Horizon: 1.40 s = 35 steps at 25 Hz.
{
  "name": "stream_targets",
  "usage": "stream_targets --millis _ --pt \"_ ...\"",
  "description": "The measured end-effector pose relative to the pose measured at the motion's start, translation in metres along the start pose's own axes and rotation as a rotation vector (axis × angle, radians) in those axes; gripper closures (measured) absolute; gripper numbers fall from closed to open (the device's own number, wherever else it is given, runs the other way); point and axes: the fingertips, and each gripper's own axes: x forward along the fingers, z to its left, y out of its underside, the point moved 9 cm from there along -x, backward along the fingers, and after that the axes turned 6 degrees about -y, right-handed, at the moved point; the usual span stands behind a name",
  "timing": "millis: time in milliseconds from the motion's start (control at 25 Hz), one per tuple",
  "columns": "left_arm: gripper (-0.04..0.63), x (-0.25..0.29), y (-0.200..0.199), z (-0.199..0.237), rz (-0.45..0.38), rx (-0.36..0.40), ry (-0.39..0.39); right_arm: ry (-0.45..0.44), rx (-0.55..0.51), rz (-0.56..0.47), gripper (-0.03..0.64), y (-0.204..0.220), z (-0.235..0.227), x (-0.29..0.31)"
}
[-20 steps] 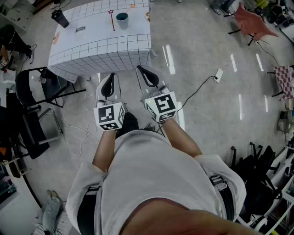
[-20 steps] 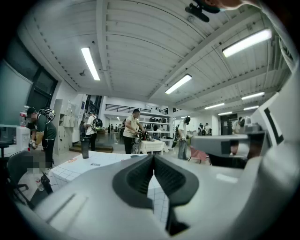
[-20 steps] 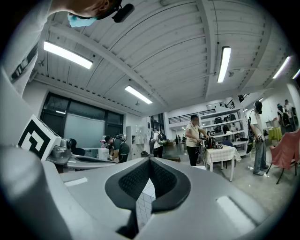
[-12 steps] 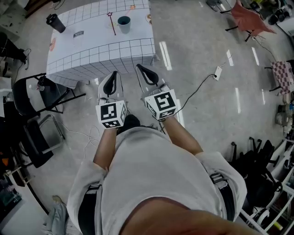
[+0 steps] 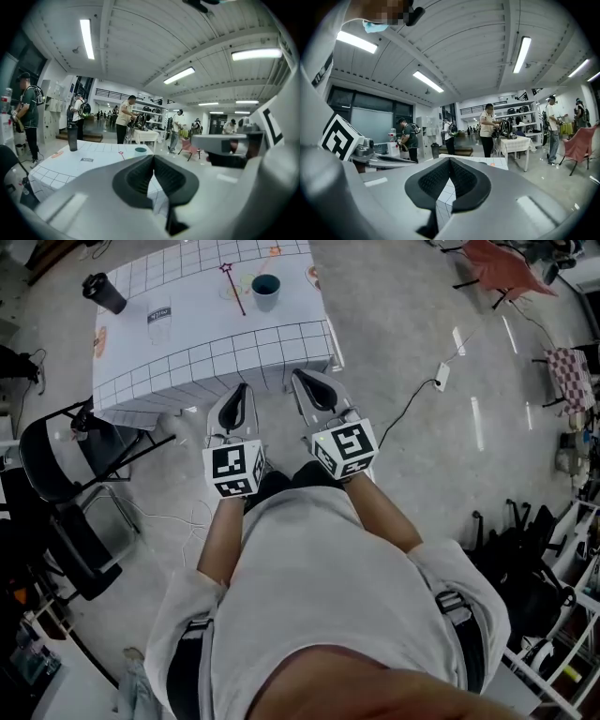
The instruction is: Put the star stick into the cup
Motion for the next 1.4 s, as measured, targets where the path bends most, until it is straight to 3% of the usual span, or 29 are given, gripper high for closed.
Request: stream_targets --millis 360,640,840,1040,1160,1400 --pt "0.592 0.063 -0.002 0.029 0.078 -0.006 -0.015 0.008 0.048 0.066 0.618 0.008 -0.050 0.042" --pt "0.592 0.146 -0.014 0.041 0.162 -0.023 -0.045 -0.033 0.109 0.112 0.618 0.028 -0.133 0.092" --pt "0.592 0.213 -0.037 0.047 0.207 -0.029 -0.095 -0.101 0.116 0.129 0.618 0.018 -0.197 0.129" --pt "0.592 0.271 -0.052 0.057 0.321 0.029 -0.133 -0.134 0.129 0.166 0.618 0.019 -0.263 0.156" --pt "0.592 0.302 -0.059 0.062 0.371 0.073 -0.112 -0.134 0.144 0.192 0.618 0.026 -0.291 0.165" --pt "0.592 0.361 -0.069 0.068 0.483 0.106 0.005 -0.087 0.226 0.249 0.618 0.046 -0.320 0.166"
